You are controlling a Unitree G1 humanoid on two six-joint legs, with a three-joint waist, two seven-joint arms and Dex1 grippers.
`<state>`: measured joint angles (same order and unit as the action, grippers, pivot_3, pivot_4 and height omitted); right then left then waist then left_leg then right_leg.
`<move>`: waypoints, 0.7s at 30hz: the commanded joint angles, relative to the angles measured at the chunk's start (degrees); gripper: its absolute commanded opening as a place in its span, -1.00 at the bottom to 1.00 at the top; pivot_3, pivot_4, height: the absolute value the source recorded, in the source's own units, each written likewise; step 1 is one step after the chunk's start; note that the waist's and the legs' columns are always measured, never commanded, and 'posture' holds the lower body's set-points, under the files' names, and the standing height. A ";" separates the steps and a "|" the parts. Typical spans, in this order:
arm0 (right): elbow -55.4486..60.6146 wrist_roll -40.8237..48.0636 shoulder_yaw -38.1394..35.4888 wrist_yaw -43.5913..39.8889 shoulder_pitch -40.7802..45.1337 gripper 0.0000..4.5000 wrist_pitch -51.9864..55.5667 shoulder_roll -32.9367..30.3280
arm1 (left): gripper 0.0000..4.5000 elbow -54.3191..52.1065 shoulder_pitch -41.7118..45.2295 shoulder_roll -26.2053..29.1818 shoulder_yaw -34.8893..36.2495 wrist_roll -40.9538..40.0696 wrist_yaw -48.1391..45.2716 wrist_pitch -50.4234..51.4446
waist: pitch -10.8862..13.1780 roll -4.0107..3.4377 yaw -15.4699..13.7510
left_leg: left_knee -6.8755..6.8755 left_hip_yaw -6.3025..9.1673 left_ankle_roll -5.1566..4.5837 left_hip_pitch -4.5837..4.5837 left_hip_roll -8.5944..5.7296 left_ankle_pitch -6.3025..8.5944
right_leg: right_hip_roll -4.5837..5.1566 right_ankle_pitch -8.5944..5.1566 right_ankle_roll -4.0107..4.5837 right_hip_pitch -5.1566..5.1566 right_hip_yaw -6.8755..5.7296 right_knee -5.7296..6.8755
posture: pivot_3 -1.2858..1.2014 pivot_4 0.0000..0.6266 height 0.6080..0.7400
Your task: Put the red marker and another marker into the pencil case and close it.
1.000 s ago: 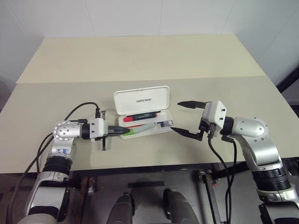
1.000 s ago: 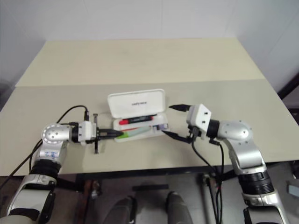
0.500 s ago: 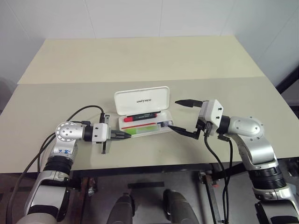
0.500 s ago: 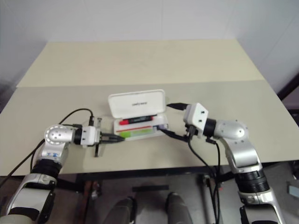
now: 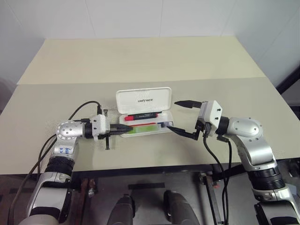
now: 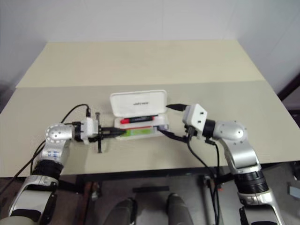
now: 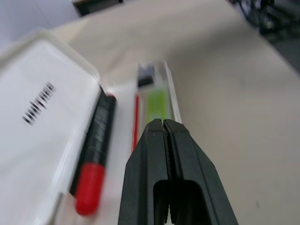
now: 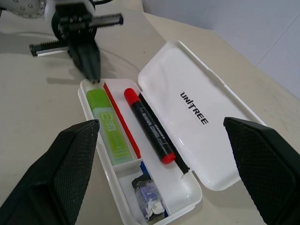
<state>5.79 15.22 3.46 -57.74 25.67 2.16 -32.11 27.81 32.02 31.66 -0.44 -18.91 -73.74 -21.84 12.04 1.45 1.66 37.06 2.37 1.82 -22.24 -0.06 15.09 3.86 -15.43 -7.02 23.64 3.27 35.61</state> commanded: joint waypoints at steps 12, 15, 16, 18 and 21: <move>0.06 2.03 -1.42 -2.63 0.30 1.00 -1.75 -1.14 | -0.99 -8.26 -4.00 6.93 9.53 -5.72 4.29 13.77 | 0.01 -0.01 -0.07 | -0.02 0.03 0.00 0.02 0.04 0.00 | -0.01 -0.03 0.06 0.00 -0.04 -0.02 | 0.03 -0.52 1.00; 0.24 2.74 -1.75 -3.16 0.29 1.00 -1.93 -1.36 | -0.99 -8.05 -3.44 6.48 11.06 -5.48 7.14 15.90 | 0.01 -0.01 -0.08 | -0.03 0.02 0.00 0.02 0.03 0.01 | 0.00 -0.03 0.06 0.00 -0.04 -0.04 | 0.03 -0.52 1.00; 0.48 3.23 -1.96 -3.53 0.25 1.00 -1.99 -1.50 | -0.99 -8.06 -3.21 6.34 11.46 -5.54 8.17 16.89 | 0.01 -0.01 -0.08 | -0.03 0.02 0.00 0.02 0.02 0.01 | 0.01 -0.03 0.05 -0.01 -0.04 -0.05 | 0.03 -0.52 1.00; 1.28 4.85 -2.60 -4.31 0.20 1.00 -1.55 -1.95 | -0.99 -7.31 -2.77 6.38 11.88 -5.53 9.77 18.72 | 0.01 -0.01 -0.12 | -0.03 0.03 0.01 0.00 0.02 0.01 | 0.01 -0.03 0.05 -0.01 -0.04 -0.06 | 0.03 -0.52 1.00; 2.72 7.58 -3.43 -5.79 0.29 1.00 0.32 -3.23 | -0.99 -2.04 -0.73 6.22 11.61 -2.95 12.91 18.37 | 0.01 -0.01 -0.19 | -0.03 0.04 0.01 0.00 0.02 0.01 | 0.02 -0.03 0.04 -0.01 -0.06 -0.06 | 0.03 -0.52 1.00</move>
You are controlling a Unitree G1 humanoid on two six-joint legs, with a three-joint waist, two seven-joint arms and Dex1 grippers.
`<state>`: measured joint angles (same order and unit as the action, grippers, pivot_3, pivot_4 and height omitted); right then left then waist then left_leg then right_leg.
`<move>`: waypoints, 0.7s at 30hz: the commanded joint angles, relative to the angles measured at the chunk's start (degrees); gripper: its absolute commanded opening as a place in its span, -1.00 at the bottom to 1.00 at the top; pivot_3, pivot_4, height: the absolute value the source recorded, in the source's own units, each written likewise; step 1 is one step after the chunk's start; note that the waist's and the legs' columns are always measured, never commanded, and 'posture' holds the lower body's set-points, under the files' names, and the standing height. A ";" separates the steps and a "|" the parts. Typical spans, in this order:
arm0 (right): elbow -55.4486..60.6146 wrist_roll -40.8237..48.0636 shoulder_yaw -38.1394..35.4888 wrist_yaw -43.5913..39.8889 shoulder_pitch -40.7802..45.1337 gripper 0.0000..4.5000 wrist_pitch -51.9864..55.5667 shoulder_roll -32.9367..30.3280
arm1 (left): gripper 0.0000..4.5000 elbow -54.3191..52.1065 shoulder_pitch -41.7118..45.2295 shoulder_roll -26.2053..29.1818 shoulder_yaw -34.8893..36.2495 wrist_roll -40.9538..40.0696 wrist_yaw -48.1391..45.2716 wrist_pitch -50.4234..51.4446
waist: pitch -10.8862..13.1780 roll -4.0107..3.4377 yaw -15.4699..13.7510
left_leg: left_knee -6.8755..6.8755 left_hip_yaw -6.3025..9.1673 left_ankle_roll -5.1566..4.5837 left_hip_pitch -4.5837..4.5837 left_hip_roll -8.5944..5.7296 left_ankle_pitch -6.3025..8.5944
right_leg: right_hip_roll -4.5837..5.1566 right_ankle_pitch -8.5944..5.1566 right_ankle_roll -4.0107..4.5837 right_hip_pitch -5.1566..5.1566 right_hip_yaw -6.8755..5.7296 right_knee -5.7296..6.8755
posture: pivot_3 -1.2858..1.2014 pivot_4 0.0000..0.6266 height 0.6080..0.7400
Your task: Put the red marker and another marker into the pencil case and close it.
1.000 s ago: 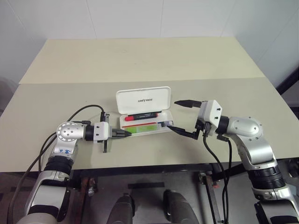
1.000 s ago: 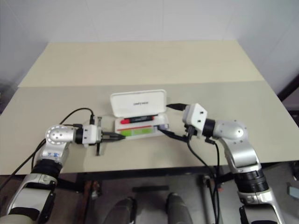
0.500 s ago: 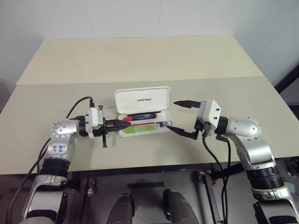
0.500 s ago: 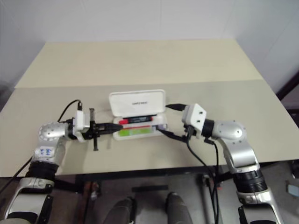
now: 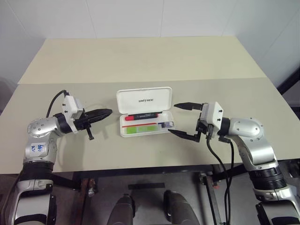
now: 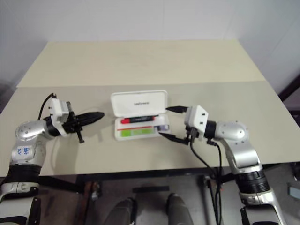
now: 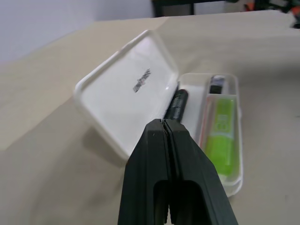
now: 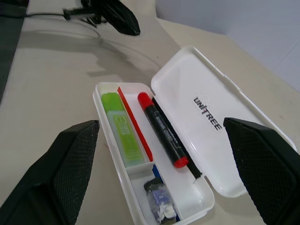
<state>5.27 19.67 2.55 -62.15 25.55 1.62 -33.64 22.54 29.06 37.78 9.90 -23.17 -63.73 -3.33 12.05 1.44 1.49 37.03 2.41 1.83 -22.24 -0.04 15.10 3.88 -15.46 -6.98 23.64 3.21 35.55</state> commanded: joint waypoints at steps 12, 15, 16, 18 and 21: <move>5.53 3.28 -2.61 -0.56 0.23 1.00 2.63 -3.23 | -0.99 21.32 15.18 -9.23 -2.91 11.41 16.86 -4.07 | 0.01 0.04 -0.39 | 0.03 0.01 0.01 -0.08 -0.07 0.00 | 0.00 0.04 -0.08 0.00 -0.04 -0.08 | 0.03 -0.52 1.00; 6.10 3.34 -2.69 -0.38 -0.24 1.00 2.89 -3.36 | -0.99 23.00 16.62 -10.27 -3.19 11.67 17.33 -4.34 | 0.02 0.04 0.04 | -0.02 -0.02 0.03 -0.09 -0.05 0.03 | -0.01 0.03 -0.09 0.03 -0.03 -0.11 | 0.03 -0.52 1.00; 6.24 3.38 -2.73 -0.32 -0.35 1.00 2.96 -3.38 | -0.99 23.57 17.04 -10.52 -3.25 11.77 17.44 -4.66 | 0.02 0.04 0.11 | -0.02 -0.02 0.03 -0.09 -0.05 0.03 | -0.01 0.03 -0.09 0.04 -0.03 -0.11 | 0.03 -0.52 1.00; 6.85 3.40 -2.78 -0.08 -0.91 1.00 3.24 -3.41 | -0.99 23.98 17.79 -11.34 -3.36 11.54 16.73 -5.71 | 0.02 0.04 0.03 | -0.04 -0.02 0.03 -0.09 -0.04 0.04 | -0.02 0.03 -0.09 0.04 -0.03 -0.11 | 0.03 -0.52 1.00; 7.73 3.51 -2.86 0.46 -1.41 1.00 3.82 -3.29 | -0.99 24.20 17.90 -11.65 -3.37 11.05 13.95 -9.12 | 0.02 0.04 -0.08 | -0.01 -0.02 0.03 -0.09 -0.05 0.04 | 0.00 0.03 -0.09 0.03 -0.03 -0.11 | 0.03 -0.52 1.00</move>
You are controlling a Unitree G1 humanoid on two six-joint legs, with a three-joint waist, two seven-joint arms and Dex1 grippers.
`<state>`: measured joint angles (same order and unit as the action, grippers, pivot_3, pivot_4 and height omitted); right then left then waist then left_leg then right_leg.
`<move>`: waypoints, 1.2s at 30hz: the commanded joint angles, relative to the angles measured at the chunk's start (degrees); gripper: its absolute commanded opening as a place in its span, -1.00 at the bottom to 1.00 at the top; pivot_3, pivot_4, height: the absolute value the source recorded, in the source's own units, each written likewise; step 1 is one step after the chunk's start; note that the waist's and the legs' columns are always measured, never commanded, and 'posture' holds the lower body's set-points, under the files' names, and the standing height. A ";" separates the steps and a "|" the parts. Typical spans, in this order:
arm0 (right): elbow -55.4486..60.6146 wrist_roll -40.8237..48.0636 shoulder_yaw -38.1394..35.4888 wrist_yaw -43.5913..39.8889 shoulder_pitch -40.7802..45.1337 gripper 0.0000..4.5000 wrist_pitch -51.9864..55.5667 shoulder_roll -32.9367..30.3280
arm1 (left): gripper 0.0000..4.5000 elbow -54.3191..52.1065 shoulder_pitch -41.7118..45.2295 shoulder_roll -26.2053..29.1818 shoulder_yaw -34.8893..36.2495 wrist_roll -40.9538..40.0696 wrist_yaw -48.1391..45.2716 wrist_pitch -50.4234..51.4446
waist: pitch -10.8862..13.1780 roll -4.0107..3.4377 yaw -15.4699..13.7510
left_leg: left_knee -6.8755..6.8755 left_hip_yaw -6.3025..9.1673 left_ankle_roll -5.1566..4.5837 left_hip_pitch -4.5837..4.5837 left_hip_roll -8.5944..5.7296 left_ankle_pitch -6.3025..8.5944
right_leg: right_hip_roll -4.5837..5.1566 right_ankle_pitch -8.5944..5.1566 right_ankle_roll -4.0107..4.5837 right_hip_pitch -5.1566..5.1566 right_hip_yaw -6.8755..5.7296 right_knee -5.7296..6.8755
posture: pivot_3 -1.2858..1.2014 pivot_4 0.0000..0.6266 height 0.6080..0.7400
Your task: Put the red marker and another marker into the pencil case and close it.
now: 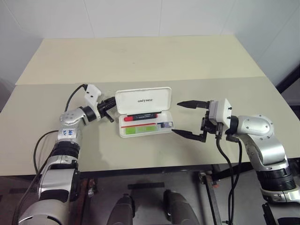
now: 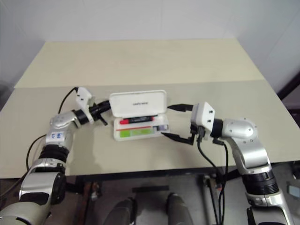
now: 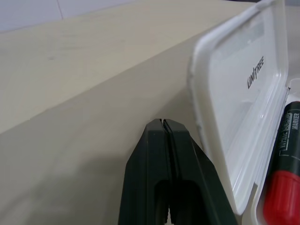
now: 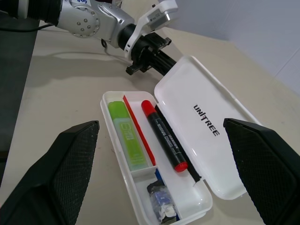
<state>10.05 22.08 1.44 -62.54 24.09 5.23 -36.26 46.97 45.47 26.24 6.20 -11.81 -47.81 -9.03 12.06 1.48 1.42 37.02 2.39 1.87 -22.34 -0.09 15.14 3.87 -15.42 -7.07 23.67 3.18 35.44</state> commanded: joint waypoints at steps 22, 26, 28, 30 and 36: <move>7.90 1.99 -2.22 4.65 -2.59 1.00 3.55 -0.22 | -0.99 -3.09 -1.29 2.71 -14.37 7.50 -27.00 -26.72 | 0.00 0.00 -0.08 | 0.02 -0.02 -0.03 -0.03 0.00 0.02 | 0.02 0.00 0.00 -0.02 0.02 -0.08 | 0.03 -0.52 1.00; 10.05 1.75 -2.00 6.92 -3.61 1.00 4.11 0.31 | -0.99 -2.05 -0.05 1.49 -16.52 10.78 -23.82 -25.64 | 0.00 0.00 -0.13 | 0.05 -0.02 -0.04 0.07 0.00 0.02 | 0.02 0.00 0.00 -0.14 0.02 -0.06 | 0.03 -0.52 1.00; 10.99 1.66 -1.99 7.92 -4.42 1.00 4.18 0.47 | -0.99 -1.51 0.41 1.32 -17.40 11.86 -23.12 -25.67 | -0.01 0.00 -0.23 | 0.07 0.01 -0.05 0.07 -0.01 0.02 | 0.01 0.00 -0.01 -0.16 0.01 -0.06 | 0.03 -0.52 1.00; 12.09 1.50 -2.06 9.22 -5.41 1.00 4.24 0.83 | -0.99 -1.12 0.99 1.29 -18.38 12.83 -22.60 -25.53 | -0.01 0.00 -0.24 | 0.08 0.00 -0.05 0.09 -0.02 0.02 | 0.01 0.01 -0.01 -0.19 0.02 -0.06 | 0.03 -0.52 1.00; 13.84 1.35 -1.97 11.94 -6.94 1.00 4.49 1.44 | -0.99 -3.13 1.25 0.54 -18.22 10.67 -22.32 -21.48 | -0.01 0.00 -0.18 | 0.08 0.00 -0.07 0.13 -0.02 0.00 | 0.01 0.01 -0.02 -0.21 0.03 -0.03 | 0.03 -0.52 1.00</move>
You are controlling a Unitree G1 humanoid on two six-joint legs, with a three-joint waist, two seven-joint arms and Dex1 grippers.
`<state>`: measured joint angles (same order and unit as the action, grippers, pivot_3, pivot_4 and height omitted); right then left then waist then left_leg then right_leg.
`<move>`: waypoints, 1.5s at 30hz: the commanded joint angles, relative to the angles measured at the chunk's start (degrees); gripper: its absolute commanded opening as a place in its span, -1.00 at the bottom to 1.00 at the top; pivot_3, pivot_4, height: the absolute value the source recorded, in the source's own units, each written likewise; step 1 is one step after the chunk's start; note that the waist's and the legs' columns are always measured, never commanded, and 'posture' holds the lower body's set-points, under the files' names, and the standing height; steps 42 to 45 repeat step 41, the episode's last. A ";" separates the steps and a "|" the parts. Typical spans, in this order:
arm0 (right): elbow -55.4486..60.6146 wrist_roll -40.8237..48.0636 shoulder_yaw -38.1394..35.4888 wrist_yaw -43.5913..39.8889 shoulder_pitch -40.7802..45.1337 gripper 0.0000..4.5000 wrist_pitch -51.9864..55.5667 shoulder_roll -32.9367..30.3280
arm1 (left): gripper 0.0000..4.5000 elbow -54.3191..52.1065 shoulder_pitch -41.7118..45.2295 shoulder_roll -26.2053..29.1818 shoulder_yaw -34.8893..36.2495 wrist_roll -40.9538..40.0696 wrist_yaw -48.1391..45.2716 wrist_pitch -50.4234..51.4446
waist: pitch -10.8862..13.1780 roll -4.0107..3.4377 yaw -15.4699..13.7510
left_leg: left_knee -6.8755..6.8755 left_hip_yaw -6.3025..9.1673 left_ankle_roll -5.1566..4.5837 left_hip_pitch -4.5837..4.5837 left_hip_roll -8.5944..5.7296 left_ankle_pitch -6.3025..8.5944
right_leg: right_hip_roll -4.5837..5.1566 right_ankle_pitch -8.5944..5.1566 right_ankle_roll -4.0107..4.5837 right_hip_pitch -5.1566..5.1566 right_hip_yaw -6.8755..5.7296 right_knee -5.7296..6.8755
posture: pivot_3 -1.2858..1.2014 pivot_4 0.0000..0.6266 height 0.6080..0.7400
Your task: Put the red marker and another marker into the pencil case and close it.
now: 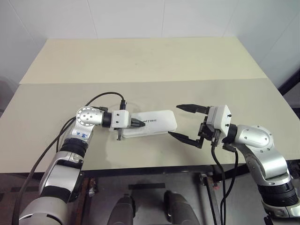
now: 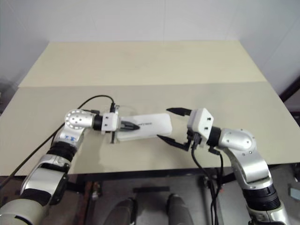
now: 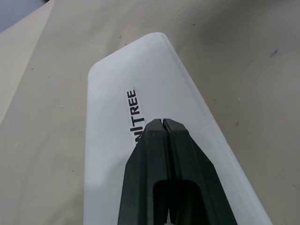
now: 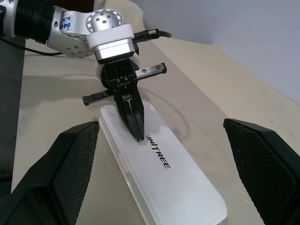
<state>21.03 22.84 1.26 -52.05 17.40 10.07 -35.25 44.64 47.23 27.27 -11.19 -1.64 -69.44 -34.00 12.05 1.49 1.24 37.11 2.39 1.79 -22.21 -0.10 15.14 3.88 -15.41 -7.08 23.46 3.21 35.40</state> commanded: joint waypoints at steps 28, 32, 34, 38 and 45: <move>-12.49 1.19 -6.08 -7.66 1.05 1.00 -7.13 -2.98 | 0.99 -40.11 -25.39 13.51 23.23 -26.15 -2.01 39.12 | 0.02 -0.02 0.38 | -0.16 0.00 0.01 -0.06 0.10 0.05 | 0.07 -0.10 0.11 0.15 0.01 -0.05 | 0.03 -0.52 1.00; -13.81 1.74 -6.66 -9.55 1.22 1.00 -7.67 -3.87 | 0.99 -41.17 -26.49 13.03 24.22 -26.87 -0.81 39.26 | 0.03 -0.02 0.24 | -0.16 0.01 0.02 -0.06 0.11 0.05 | 0.07 -0.12 0.15 0.16 -0.04 -0.04 | 0.03 -0.52 1.00; -13.98 2.16 -7.51 -11.65 0.48 1.00 -7.56 -5.76 | 0.99 -39.95 -26.77 13.60 24.57 -26.35 -1.35 38.18 | 0.03 -0.02 0.14 | -0.15 0.03 0.02 -0.07 0.10 0.05 | 0.11 -0.13 0.17 0.15 -0.07 -0.05 | 0.03 -0.52 1.00; -14.52 2.95 -9.11 -15.15 -0.50 1.00 -7.56 -9.33 | 0.99 -38.41 -27.03 14.57 24.48 -25.06 -1.83 36.00 | 0.07 -0.09 0.19 | -0.17 -0.02 0.00 -0.09 0.00 0.07 | 0.25 -0.14 0.17 0.14 -0.06 -0.15 | 0.03 -0.52 1.00; -15.47 2.66 -9.17 -14.89 1.30 1.00 -7.29 -9.31 | 0.99 -37.99 -26.42 14.62 23.88 -24.59 -1.50 35.16 | 0.07 -0.09 0.30 | -0.20 -0.03 -0.02 -0.08 0.02 0.08 | 0.24 -0.13 0.16 0.11 -0.07 -0.25 | 0.03 -0.52 1.00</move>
